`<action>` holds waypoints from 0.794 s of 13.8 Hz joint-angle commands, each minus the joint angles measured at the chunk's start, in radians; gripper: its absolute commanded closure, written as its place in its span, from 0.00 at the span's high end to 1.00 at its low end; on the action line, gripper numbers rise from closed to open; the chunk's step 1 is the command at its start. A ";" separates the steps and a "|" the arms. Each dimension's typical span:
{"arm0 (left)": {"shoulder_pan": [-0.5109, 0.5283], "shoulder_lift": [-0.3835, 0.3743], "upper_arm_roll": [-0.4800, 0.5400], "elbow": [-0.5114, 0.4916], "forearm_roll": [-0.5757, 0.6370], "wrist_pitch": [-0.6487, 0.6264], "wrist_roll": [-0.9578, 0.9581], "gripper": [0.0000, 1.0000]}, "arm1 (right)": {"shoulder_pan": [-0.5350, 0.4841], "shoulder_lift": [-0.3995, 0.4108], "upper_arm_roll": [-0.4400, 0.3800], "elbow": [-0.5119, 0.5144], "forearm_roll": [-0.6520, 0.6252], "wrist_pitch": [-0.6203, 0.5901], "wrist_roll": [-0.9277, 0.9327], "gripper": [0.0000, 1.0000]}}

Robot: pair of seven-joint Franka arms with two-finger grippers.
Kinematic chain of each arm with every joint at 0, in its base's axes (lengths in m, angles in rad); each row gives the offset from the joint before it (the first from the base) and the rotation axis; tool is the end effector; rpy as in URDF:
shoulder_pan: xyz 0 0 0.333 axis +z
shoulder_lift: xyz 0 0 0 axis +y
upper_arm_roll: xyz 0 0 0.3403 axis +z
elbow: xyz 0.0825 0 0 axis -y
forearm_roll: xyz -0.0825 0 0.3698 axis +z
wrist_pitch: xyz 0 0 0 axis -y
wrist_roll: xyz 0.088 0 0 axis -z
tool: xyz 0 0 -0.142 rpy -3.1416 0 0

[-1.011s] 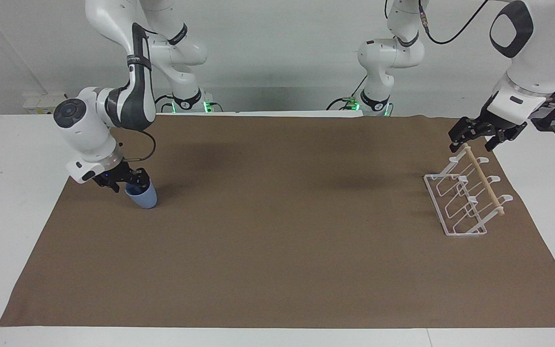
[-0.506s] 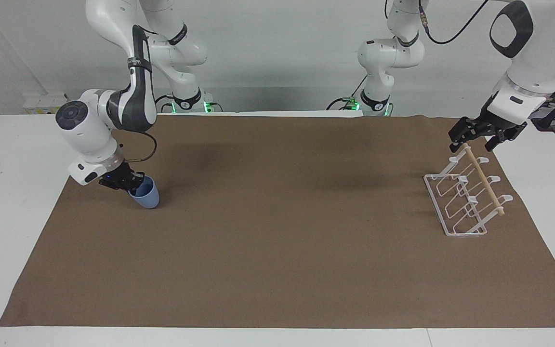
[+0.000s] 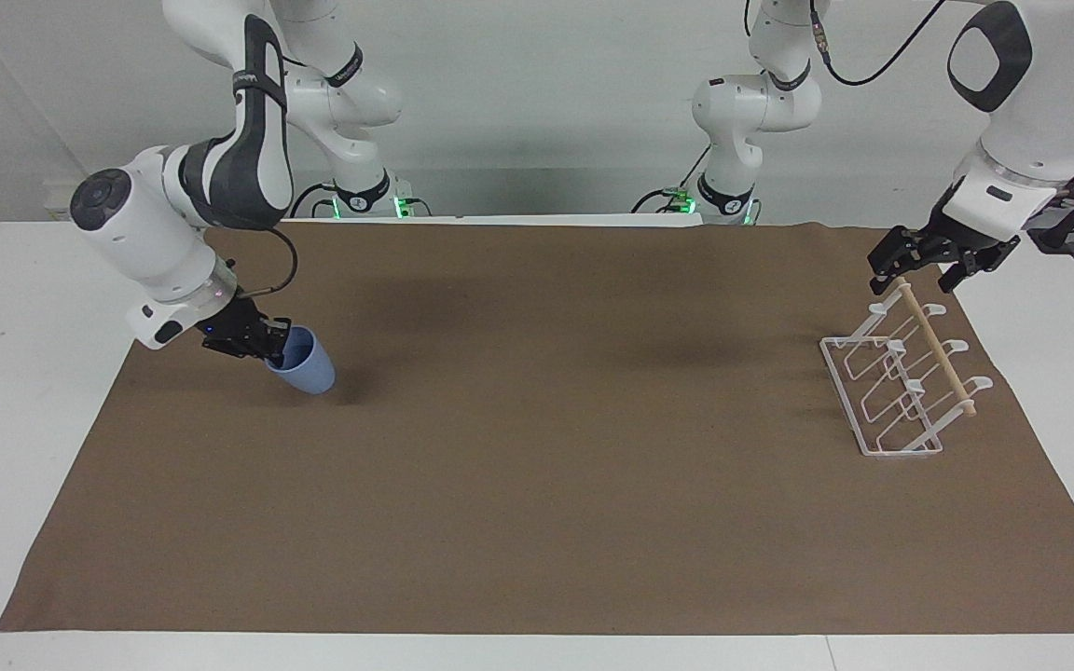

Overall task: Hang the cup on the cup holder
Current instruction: 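Lift the blue cup with the right gripper toward the left gripper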

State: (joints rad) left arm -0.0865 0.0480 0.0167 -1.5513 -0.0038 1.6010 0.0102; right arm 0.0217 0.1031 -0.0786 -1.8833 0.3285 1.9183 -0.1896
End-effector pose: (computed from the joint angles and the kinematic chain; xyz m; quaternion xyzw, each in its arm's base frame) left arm 0.5576 -0.0397 0.5990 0.9992 -0.0399 0.0008 0.0015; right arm 0.5701 0.0021 0.4465 -0.9885 -0.0048 0.0148 0.1507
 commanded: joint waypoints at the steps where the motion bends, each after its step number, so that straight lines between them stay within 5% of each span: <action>1: 0.001 -0.028 -0.001 -0.029 0.021 -0.006 -0.012 1.00 | 0.075 0.036 0.002 0.044 0.189 -0.006 0.051 0.00; 11: -0.006 -0.028 -0.003 -0.027 0.021 -0.001 -0.013 1.00 | 0.483 0.050 0.003 0.024 0.860 0.316 0.430 0.00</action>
State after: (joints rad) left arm -0.0870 0.0480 0.0142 -1.5513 -0.0038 1.6009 0.0102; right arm 0.4721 0.1510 -0.0713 -1.8553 1.0948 2.1857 0.1917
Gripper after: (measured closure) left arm 0.000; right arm 0.952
